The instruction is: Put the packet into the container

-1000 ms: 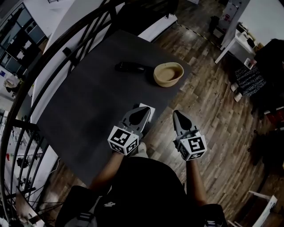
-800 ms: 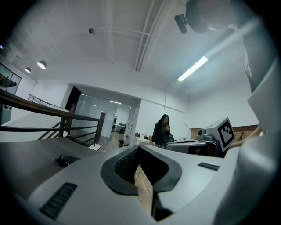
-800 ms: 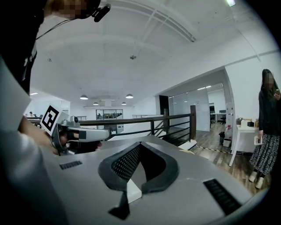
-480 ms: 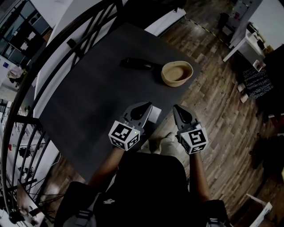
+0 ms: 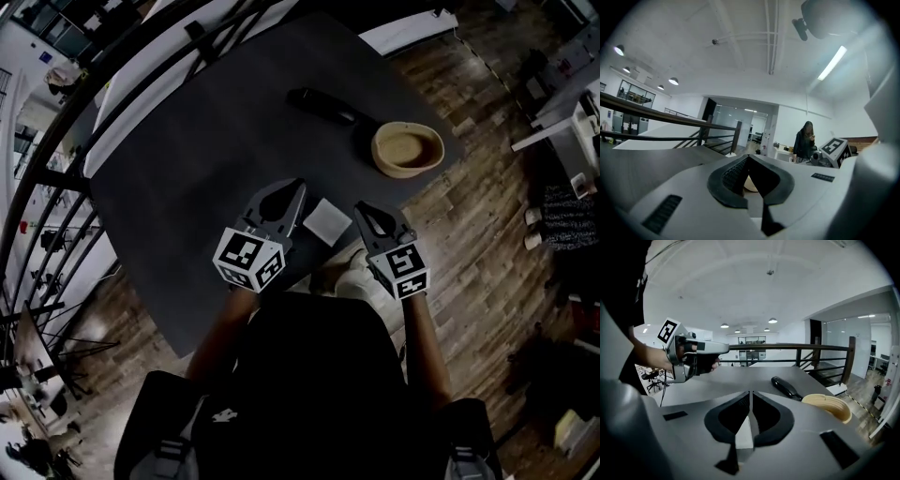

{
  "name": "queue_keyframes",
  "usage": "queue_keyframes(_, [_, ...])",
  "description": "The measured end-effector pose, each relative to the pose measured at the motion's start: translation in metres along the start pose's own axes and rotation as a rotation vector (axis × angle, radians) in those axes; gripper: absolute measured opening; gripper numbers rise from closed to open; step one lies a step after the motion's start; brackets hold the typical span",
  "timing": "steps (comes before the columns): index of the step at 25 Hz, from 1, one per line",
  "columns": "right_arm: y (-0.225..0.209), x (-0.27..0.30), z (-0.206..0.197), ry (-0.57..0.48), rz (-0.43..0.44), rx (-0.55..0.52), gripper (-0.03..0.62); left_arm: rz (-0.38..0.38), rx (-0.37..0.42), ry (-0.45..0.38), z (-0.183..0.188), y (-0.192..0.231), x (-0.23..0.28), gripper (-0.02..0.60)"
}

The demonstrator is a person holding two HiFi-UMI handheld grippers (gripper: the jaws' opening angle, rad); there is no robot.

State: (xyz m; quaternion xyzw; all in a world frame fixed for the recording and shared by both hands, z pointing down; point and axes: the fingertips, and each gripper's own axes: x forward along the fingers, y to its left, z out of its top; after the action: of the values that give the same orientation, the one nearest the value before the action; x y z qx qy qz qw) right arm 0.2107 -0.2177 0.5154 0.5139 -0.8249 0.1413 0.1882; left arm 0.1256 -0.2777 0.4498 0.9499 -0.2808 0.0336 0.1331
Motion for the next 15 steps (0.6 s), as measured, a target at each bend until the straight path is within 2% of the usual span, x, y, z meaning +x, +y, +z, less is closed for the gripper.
queue_keyframes(2, [0.003,0.009,-0.012,0.041,0.041,-0.013,0.006,0.047,-0.010,0.001,-0.002,0.006,-0.002,0.005])
queue_keyframes(3, [0.006,0.014,-0.019,0.063,0.066,-0.020,0.056,0.070,-0.010,0.002,-0.002,0.008,-0.002,0.005])
queue_keyframes(7, [0.023,0.033,-0.051,0.165,0.172,-0.069,0.170,0.143,-0.010,-0.005,0.001,0.017,-0.005,0.005])
queue_keyframes(8, [0.029,0.038,-0.061,0.194,0.194,-0.082,0.214,0.155,-0.008,-0.005,0.000,0.019,-0.006,0.005])
queue_keyframes(11, [0.046,0.051,-0.088,0.270,0.261,-0.104,0.475,0.188,-0.007,-0.007,0.002,0.024,-0.012,0.005])
queue_keyframes(12, [0.050,0.055,-0.094,0.284,0.278,-0.110,0.531,0.199,-0.007,-0.010,0.003,0.026,-0.014,0.005])
queue_keyframes(15, [0.057,0.067,-0.110,0.322,0.297,-0.126,0.584,0.223,-0.007,-0.017,0.006,0.030,-0.016,0.005])
